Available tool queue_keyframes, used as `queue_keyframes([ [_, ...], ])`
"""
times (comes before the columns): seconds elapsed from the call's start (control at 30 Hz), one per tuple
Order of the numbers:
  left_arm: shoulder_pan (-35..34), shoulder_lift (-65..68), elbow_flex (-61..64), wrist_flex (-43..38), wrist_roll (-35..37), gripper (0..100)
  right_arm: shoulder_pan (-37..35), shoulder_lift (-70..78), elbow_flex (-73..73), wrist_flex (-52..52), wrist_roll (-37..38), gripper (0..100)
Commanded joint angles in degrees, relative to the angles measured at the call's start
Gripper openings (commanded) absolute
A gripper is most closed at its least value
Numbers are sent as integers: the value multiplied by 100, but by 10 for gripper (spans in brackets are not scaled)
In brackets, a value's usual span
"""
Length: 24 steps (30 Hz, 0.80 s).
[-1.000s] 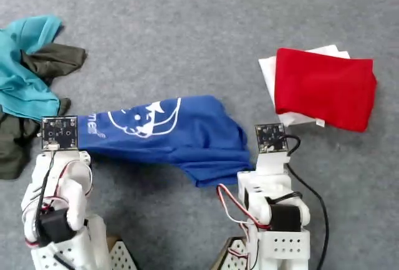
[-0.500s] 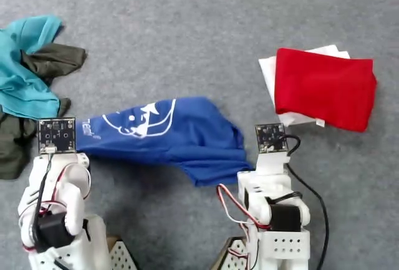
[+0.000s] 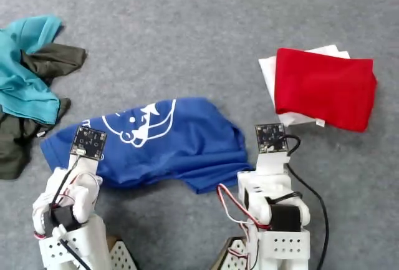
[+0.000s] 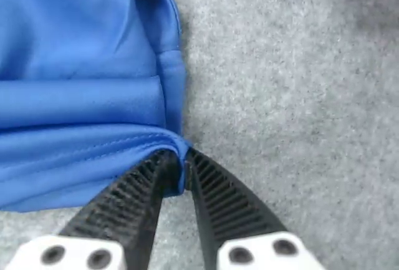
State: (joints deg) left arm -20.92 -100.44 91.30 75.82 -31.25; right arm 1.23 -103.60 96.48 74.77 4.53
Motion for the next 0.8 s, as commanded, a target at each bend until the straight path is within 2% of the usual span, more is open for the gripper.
queue_keyframes([
  [0.0,-57,26,145,-114,-70,29,44,-453,4,0,-70,15],
  [0.37,-13,26,321,-237,-70,29,-18,-453,4,0,-97,17],
  [0.63,-4,26,347,-246,-70,29,-642,-453,4,0,-70,18],
  [0.77,-4,26,347,-246,-70,29,-730,-453,4,0,-70,18],
])
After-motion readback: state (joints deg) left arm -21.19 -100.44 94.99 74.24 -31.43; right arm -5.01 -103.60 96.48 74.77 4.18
